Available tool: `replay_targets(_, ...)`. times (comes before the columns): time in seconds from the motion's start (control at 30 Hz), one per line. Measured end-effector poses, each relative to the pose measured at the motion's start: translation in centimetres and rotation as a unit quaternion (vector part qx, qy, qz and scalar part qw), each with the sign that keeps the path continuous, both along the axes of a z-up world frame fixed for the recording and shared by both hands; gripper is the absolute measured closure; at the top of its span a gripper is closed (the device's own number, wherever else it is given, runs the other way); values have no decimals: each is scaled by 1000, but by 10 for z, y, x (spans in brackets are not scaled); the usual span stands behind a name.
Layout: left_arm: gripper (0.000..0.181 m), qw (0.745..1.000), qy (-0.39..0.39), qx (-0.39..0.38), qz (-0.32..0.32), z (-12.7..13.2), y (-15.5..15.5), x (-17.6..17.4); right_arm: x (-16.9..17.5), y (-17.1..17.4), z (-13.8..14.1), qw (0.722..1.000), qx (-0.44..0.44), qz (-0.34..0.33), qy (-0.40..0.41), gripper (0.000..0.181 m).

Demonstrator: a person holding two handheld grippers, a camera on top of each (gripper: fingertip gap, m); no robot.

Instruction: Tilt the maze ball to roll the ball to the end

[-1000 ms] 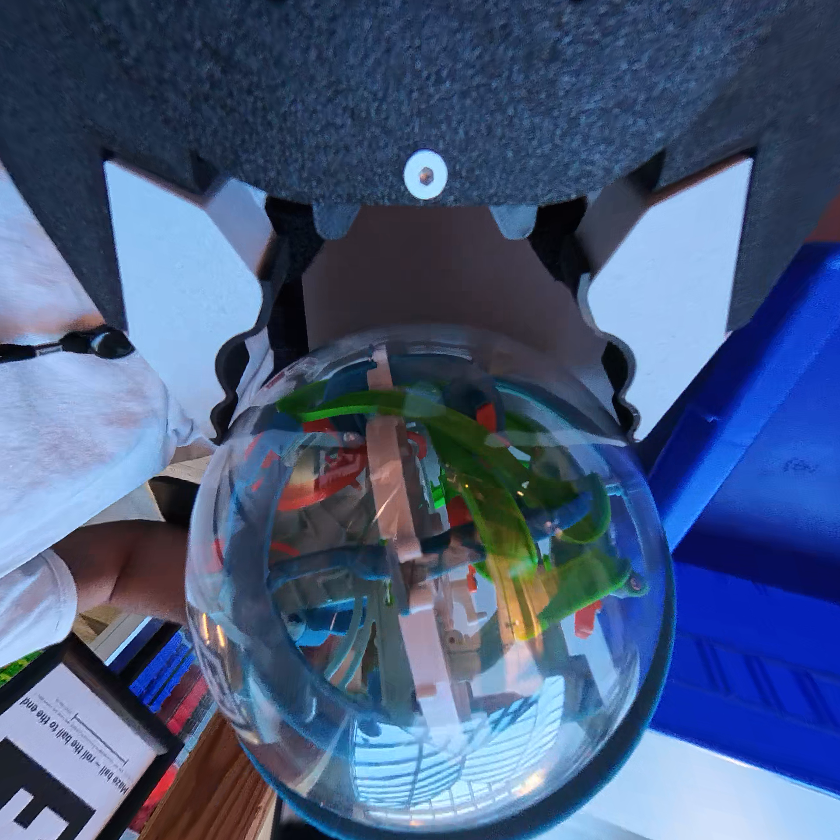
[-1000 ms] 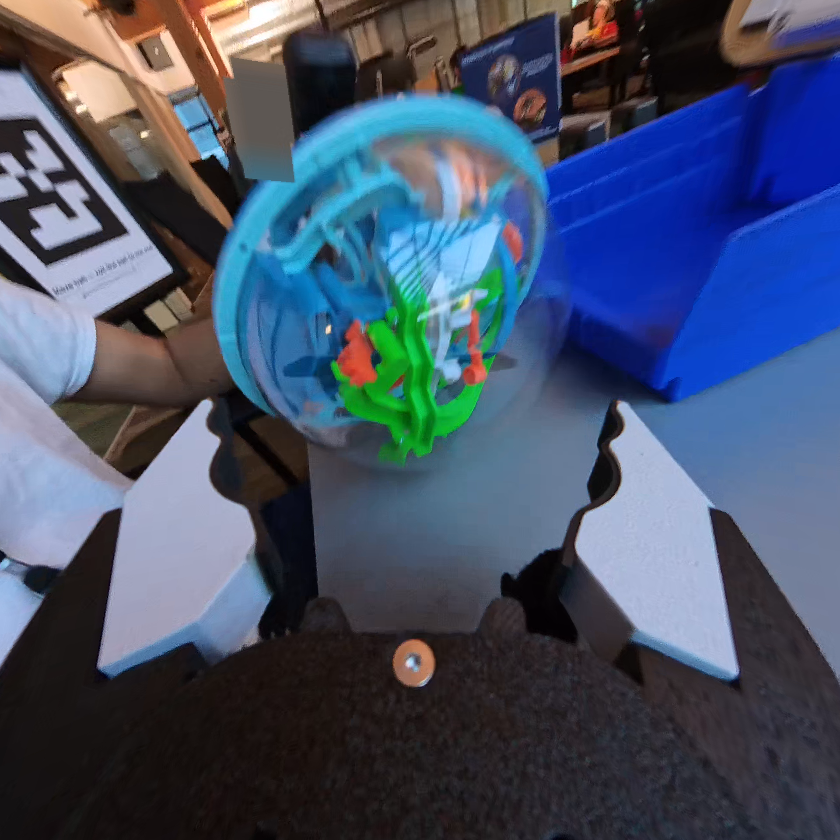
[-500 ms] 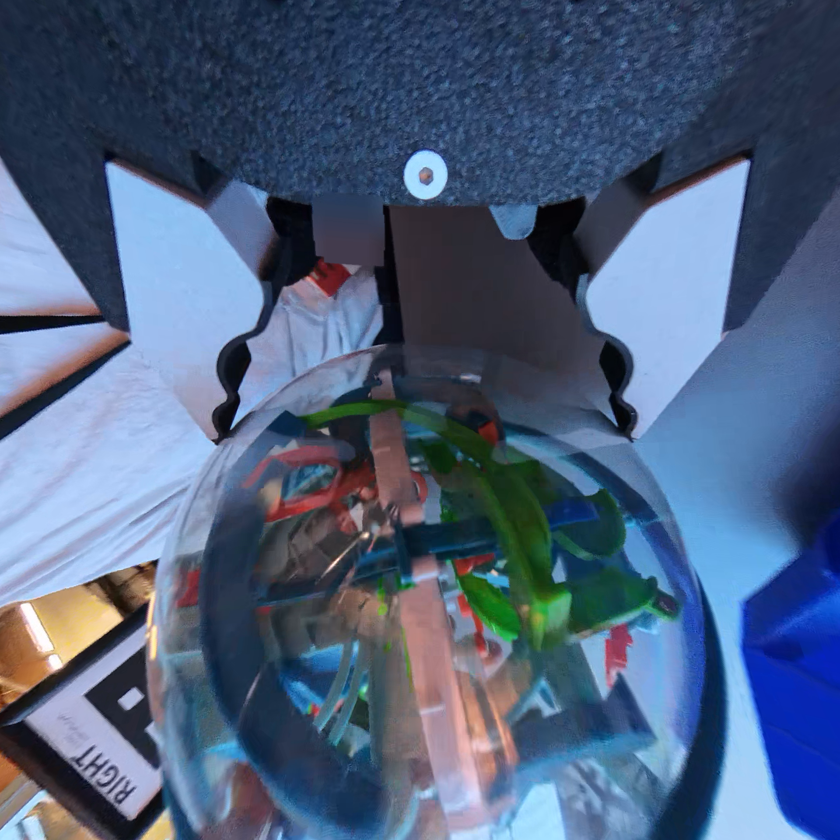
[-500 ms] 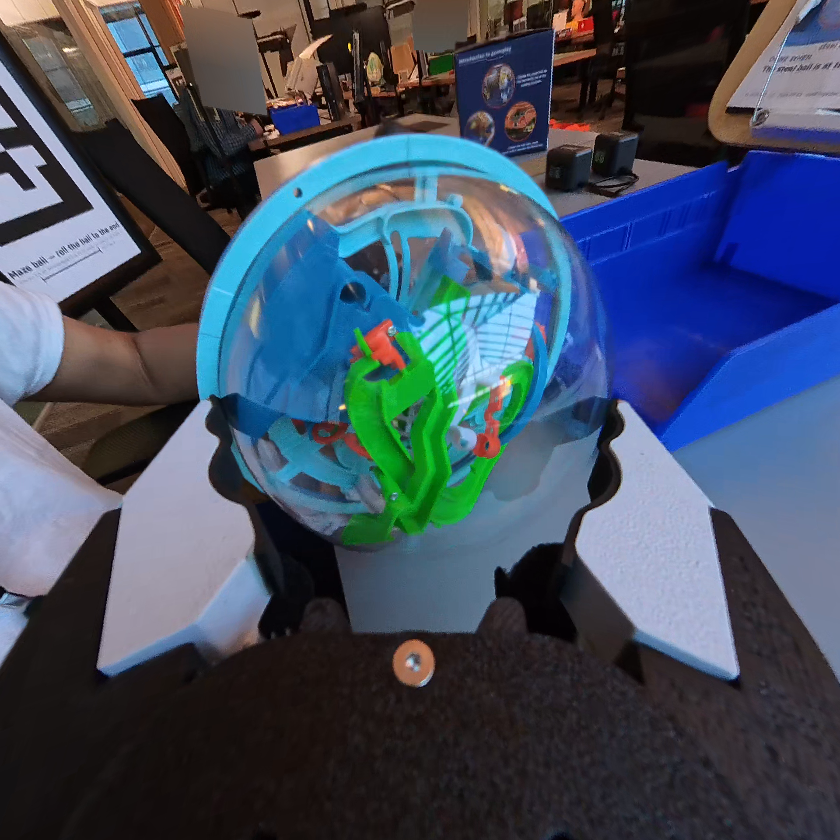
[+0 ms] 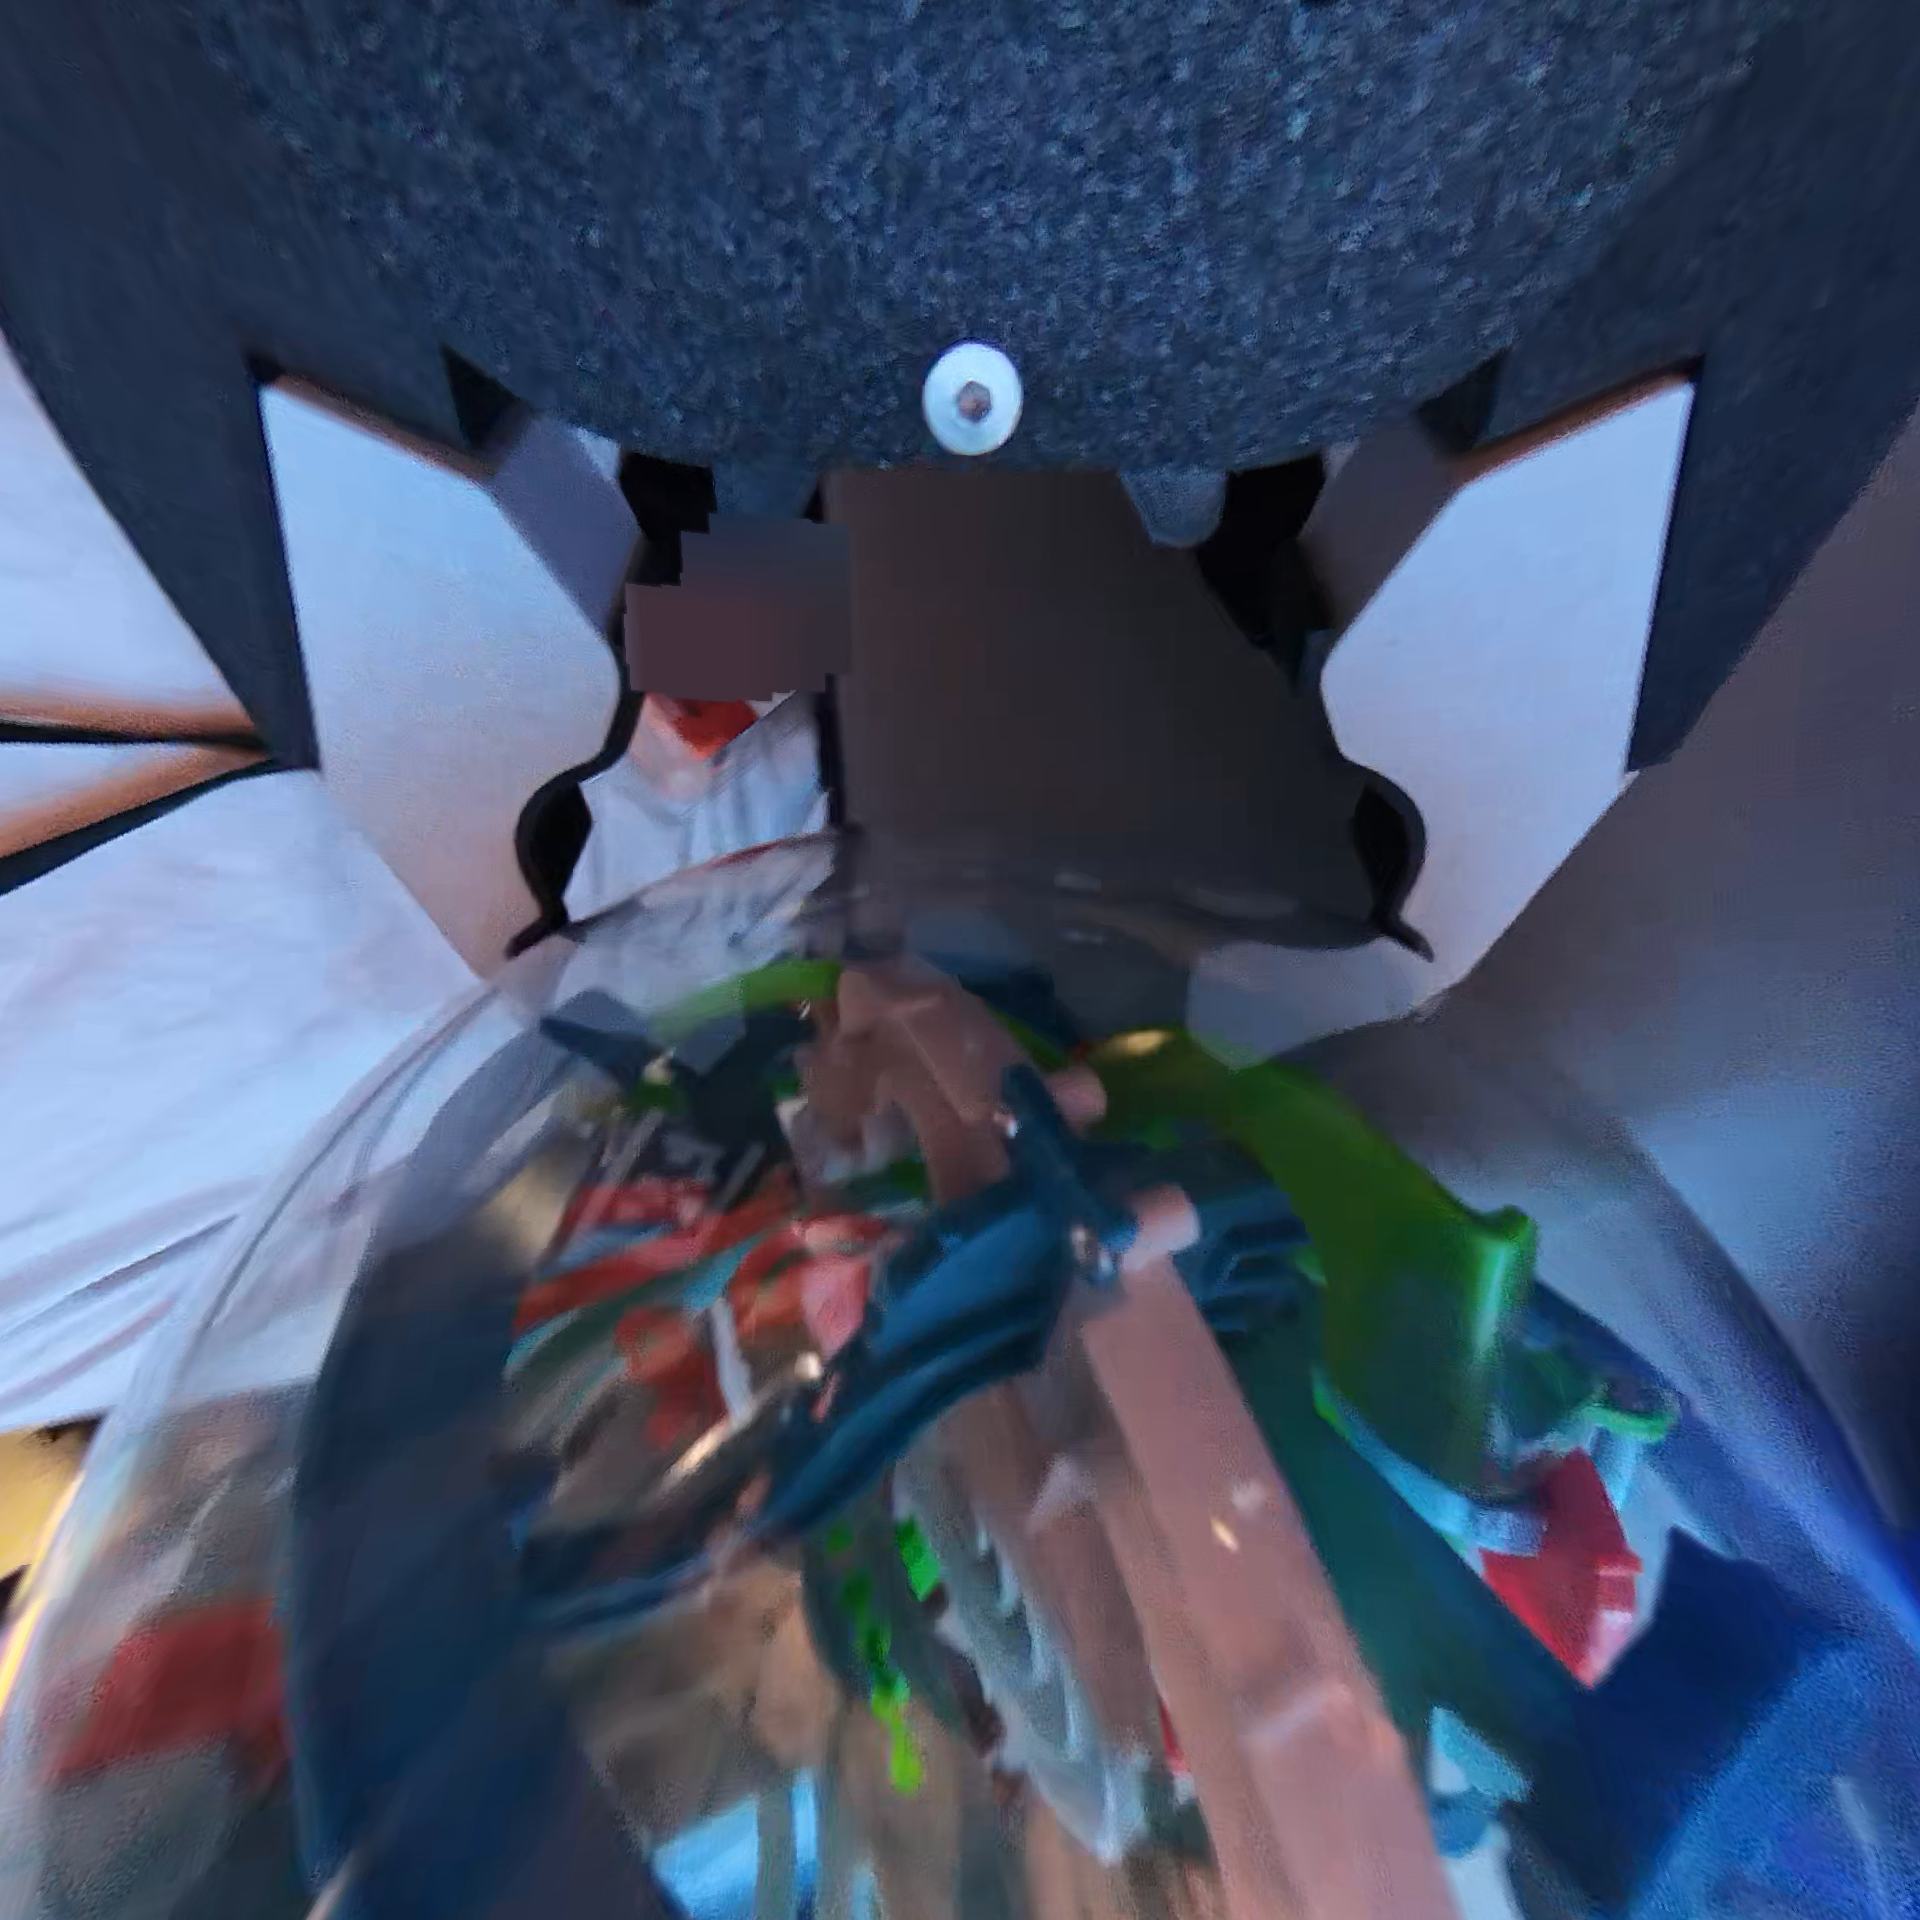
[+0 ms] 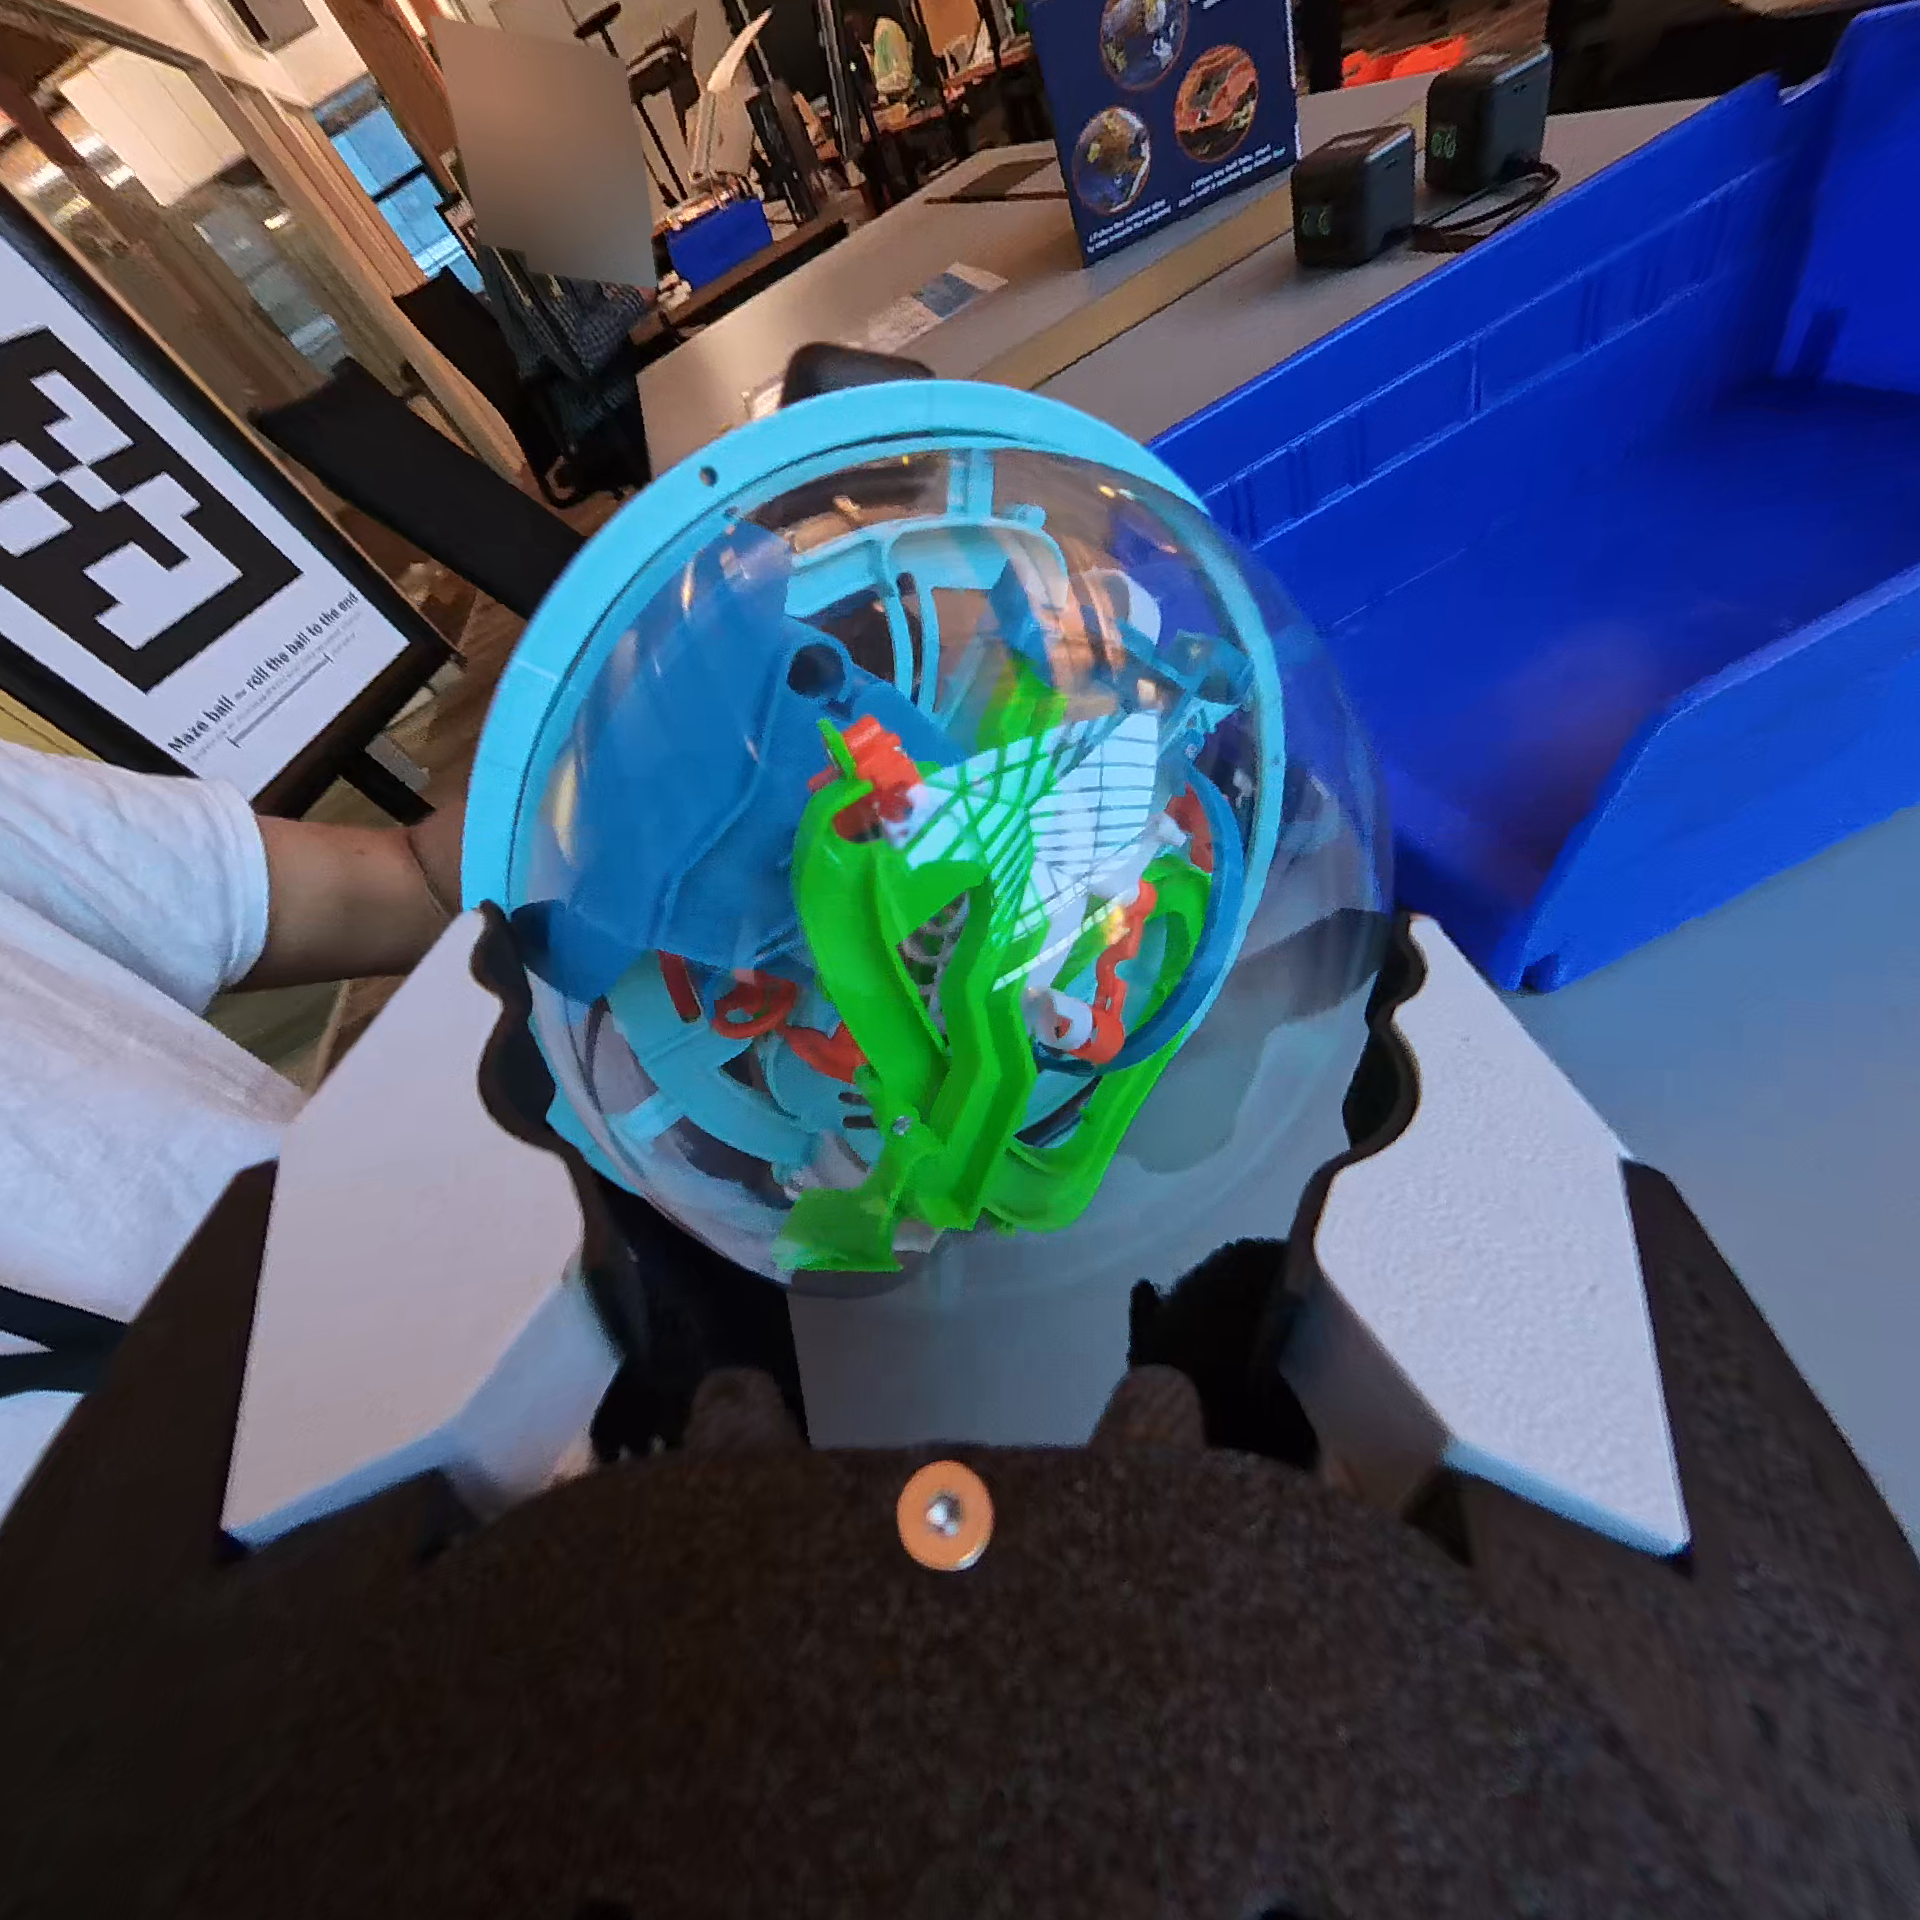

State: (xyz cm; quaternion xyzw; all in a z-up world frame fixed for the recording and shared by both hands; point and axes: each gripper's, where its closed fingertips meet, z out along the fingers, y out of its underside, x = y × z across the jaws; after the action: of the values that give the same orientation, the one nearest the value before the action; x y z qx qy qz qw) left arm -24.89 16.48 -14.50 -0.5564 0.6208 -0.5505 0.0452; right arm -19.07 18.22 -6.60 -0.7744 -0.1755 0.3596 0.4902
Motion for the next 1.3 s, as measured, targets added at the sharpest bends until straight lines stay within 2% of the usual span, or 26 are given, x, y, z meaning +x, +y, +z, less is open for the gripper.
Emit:
replay_targets(0.07, 24, 997, 0, 78, 17, -7, 19, -6, 1, 6, 1, 1000, -12, 14, 11, 28)
replay_targets(0.13, 23, 990, -14, 137, 39, 0, 40, -11, 1, 13, 1, 999, -29, 32, 22, 28)
replay_targets(0.23, 20, 973, -65, 216, 57, 28, 64, -6, 1, 27, 2, 995, -59, 63, 44, 28)
replay_targets(0.33, 23, 958, -136, 249, 45, 60, 69, 9, 2, 41, 9, 992, -57, 94, 54, 33)
replay_targets(0.37, 23, 957, -149, 246, 33, 64, 68, 14, 4, 43, 15, 994, -32, 97, 48, 37)
replay_targets(0.47, 22, 966, -158, 205, 12, 65, 65, 22, 19, 34, 50, 992, 53, 78, 81, 32)
replay_targets(0.53, 23, 969, -159, 189, 17, 61, 65, 22, 38, 20, 54, 993, 88, 37, 73, 32)
replay_targets(0.6, 23, 974, -133, 180, 24, 52, 64, 18, 45, 2, 32, 997, 75, 10, 20, 30)
replay_targets(0.7, 24, 981, -101, 160, 50, 35, 58, 16, 29, -22, -5, 996, 81, -12, -40, 26)
replay_targets(0.77, 25, 981, -86, 164, 61, 23, 52, 16, 24, -20, -30, 990, 91, -48, -95, 27)
replay_targets(0.83, 27, 983, -85, 154, 62, 20, 44, 16, 24, -11, -41, 984, 113, -71, -116, 32)
replay_targets(0.93, 26, 988, -82, 116, 60, 25, 37, 17, 11, -10, -40, 991, 107, -33, -66, 32)
replay_targets(1.17, 28, 992, -55, 46, 103, 47, 38, 21, 11, -11, -37, 1000, -1, -15, 12, 31)
replay_targets(1.3, 29, 993, -35, 18, 115, 49, 40, 22, 9, -11, -39, 998, -38, -13, 52, 32)
